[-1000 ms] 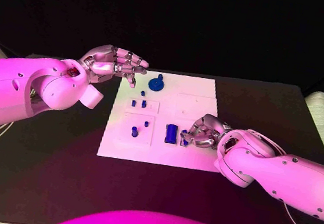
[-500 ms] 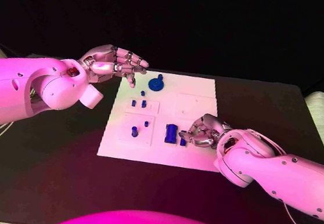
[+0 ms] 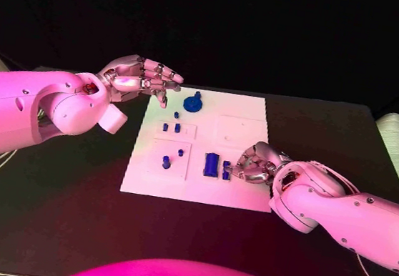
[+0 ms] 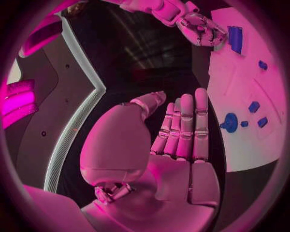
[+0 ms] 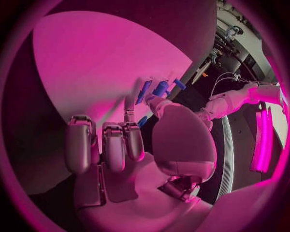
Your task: Assemble the parts on the task board
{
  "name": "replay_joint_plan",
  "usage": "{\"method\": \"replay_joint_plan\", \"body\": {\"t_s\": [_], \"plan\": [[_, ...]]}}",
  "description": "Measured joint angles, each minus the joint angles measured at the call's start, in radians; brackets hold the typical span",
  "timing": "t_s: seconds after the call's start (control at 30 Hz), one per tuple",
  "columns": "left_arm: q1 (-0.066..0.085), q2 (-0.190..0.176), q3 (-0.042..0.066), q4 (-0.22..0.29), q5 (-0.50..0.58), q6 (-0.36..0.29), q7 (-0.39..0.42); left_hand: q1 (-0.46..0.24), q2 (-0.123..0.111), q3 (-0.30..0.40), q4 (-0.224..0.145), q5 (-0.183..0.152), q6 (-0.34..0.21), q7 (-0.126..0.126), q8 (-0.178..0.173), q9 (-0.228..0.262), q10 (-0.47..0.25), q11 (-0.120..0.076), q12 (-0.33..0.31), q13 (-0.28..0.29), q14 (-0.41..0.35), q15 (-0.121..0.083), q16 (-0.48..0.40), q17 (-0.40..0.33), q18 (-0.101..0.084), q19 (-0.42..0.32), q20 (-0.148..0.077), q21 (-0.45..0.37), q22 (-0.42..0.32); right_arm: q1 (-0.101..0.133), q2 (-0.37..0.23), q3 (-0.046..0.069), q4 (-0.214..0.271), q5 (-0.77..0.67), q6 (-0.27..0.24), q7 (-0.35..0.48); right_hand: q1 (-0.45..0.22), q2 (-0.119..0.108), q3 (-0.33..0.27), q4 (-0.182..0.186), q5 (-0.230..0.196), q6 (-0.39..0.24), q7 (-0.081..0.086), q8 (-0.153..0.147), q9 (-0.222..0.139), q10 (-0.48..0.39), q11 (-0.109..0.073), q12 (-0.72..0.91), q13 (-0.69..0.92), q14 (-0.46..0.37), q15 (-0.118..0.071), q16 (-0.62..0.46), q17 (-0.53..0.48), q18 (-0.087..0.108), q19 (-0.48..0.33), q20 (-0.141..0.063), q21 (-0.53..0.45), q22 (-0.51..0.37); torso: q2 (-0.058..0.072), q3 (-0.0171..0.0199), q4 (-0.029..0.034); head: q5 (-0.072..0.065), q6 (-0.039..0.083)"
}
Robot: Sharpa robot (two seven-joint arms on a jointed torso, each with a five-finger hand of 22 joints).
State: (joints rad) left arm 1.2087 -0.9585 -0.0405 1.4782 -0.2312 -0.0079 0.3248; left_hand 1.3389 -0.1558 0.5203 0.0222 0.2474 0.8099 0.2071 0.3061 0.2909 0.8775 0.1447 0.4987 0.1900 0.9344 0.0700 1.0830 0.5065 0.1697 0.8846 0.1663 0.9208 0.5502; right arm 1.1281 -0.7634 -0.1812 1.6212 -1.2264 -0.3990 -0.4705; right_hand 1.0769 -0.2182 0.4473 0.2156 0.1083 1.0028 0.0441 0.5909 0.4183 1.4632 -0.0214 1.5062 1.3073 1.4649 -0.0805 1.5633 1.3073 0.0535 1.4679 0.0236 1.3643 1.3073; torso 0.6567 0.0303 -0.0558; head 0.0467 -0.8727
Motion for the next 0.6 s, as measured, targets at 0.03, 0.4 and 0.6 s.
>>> {"method": "replay_joint_plan", "body": {"t_s": [0.03, 0.4, 0.6], "plan": [[0.0, 0.0, 0.0, 0.0, 0.0, 0.0, 0.0, 0.0, 0.0, 0.0, 0.0, 0.0, 0.0, 0.0, 0.0, 0.0, 0.0, 0.0, 0.0, 0.0, 0.0, 0.0, 0.0, 0.0, 0.0, 0.0, 0.0, 0.0, 0.0, -0.001, 0.0, 0.0, 0.0, -0.001, 0.001, 0.001, 0.029, 0.0, 0.007, -0.021, -0.016, 0.0, 0.0, 0.0, 0.0, 0.0, 0.0, 0.0, 0.0, 0.0, 0.0, 0.0, 0.0, 0.0, 0.0, 0.0, 0.0, 0.0, 0.0, 0.0, -0.0002, 0.0, 0.0], [0.0, 0.001, 0.0, 0.0, 0.0, 0.0, 0.0, 0.0, 0.0, 0.0, 0.0, 0.0, 0.0, 0.0, 0.0, 0.0, 0.0, 0.0, 0.0, 0.0, 0.0, 0.0, 0.0, 0.0, 0.0, 0.0, 0.0, 0.0, 0.0, -0.004, 0.012, 0.002, -0.012, -0.027, 0.004, 0.004, 0.072, 0.004, 0.02, -0.052, -0.035, 0.0, 0.0, 0.0, -0.002, 0.0, 0.0, 0.0, 0.0, 0.004, -0.004, 0.0, 0.0, 0.0, 0.0, 0.0, 0.0, 0.001, 0.0, 0.0002, -0.0013, -0.003, 0.0], [0.0, 0.001, 0.0, 0.0, 0.0, 0.0, 0.0, 0.0, 0.0, 0.0, 0.0, 0.0, 0.0, 0.0, 0.0, 0.0, 0.0, 0.0, 0.0, 0.0, 0.0, 0.0, 0.0, 0.0, 0.0, 0.0, 0.0, 0.0, 0.0, -0.005, 0.017, 0.002, -0.016, -0.045, 0.003, 0.003, 0.072, 0.004, 0.022, -0.054, -0.037, 0.0, 0.0, 0.0, -0.003, 0.0, 0.0, 0.0, 0.0, 0.004, -0.004, 0.0, 0.001, 0.0, 0.0, 0.0, 0.0, 0.001, 0.0, -0.0001, -0.0003, -0.004, 0.0]]}}
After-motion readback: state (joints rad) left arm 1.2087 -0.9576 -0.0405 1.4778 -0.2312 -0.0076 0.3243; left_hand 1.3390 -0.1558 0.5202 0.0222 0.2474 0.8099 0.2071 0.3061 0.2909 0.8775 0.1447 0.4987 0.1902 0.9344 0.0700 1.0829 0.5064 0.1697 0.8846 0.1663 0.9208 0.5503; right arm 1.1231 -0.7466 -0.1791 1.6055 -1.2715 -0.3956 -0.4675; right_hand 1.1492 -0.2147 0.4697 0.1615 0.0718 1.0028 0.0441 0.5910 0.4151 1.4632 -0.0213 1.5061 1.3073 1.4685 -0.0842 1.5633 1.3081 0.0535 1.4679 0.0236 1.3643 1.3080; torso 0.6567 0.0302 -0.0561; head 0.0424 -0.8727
